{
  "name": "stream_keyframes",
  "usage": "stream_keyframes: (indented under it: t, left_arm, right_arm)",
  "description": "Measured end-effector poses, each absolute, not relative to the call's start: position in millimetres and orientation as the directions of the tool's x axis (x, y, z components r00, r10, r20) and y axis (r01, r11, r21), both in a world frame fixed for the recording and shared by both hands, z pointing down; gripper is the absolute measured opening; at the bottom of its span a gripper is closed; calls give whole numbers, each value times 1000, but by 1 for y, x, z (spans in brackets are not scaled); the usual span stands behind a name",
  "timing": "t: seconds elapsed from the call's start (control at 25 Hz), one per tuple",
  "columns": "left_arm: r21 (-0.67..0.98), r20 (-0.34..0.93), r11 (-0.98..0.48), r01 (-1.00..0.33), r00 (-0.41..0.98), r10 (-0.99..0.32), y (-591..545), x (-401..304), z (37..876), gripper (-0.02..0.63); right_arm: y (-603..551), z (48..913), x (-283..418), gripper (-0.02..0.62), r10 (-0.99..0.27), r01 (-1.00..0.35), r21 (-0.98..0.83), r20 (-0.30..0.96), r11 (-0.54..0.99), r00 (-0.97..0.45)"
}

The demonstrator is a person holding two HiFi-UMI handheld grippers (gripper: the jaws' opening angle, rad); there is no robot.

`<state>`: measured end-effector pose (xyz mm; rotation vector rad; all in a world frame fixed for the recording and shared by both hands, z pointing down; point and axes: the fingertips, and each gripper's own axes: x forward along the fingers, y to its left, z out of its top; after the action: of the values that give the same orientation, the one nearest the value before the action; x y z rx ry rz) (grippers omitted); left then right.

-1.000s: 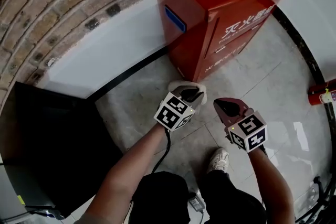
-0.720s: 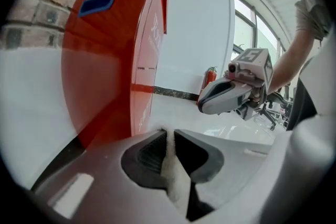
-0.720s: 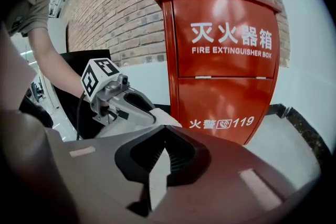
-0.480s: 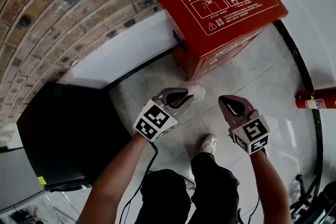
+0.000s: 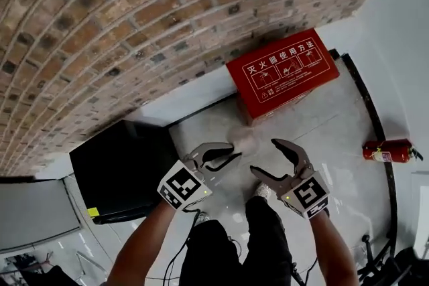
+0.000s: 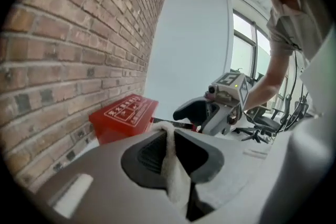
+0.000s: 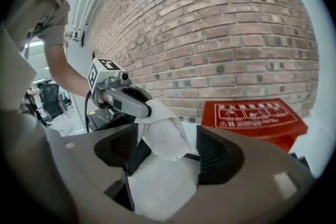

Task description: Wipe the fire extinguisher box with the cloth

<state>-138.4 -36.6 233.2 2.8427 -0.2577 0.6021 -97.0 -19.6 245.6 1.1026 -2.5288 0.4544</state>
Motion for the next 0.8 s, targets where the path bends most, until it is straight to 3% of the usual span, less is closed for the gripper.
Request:
stream_keyframes:
  t: [0.08, 0.28, 0.4, 0.56, 0.68, 0.8]
  left_arm:
    - [185, 402, -960, -211, 908, -122, -31, -138, 184, 46]
    - [216, 362, -958, -189, 927, -101, -11, -124, 79, 46]
    - [212, 322, -957, -200, 938, -125, -7, -119, 26, 46]
    - [191, 284, -947, -259, 938, -199, -11, -124, -27, 55]
    - [171, 253, -950, -262, 943, -214, -10, -126, -57, 89]
    - [129, 224, -954, -272, 945, -239, -7, -136, -87, 190]
  right_arm:
    - [-22, 203, -113, 419, -593, -693, -158, 405, 704, -695]
    - [-18, 113, -134, 471, -535, -611, -135, 362, 780, -764]
    - [-21, 64, -135, 396, -569, -632, -115, 335, 767, -751]
    - [-18, 15, -142, 185, -617, -666, -76, 312, 742, -722]
    - [-20, -13, -143, 146, -659, -703, -49, 307, 709, -686]
    - [-21, -35, -133, 140, -732, -776, -30, 312, 630, -606]
